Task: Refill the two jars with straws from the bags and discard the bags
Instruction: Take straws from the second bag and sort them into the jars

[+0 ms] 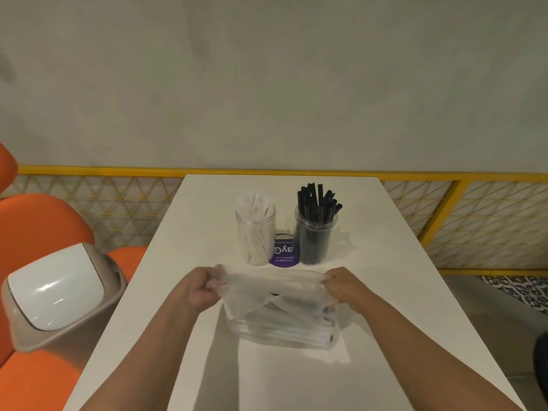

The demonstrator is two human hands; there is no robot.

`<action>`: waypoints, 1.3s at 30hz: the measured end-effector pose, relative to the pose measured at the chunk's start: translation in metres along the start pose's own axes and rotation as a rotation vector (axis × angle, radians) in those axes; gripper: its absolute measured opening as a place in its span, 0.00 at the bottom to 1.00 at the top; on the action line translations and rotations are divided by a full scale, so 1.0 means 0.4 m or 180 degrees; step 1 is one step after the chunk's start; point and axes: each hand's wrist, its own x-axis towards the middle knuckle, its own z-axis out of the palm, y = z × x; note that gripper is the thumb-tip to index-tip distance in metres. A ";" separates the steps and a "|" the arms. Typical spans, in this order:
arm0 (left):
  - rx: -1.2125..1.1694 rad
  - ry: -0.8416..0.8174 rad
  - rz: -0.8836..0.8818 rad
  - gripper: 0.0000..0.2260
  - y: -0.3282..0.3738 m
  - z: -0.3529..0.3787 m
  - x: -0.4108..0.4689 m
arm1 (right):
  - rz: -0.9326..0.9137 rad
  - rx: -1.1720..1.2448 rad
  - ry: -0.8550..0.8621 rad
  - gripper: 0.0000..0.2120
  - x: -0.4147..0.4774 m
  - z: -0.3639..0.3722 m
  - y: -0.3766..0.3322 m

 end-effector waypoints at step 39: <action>0.2680 0.0823 0.1418 0.07 -0.095 -0.047 -0.005 | -0.0616 -0.1630 0.1015 0.12 0.000 0.114 0.013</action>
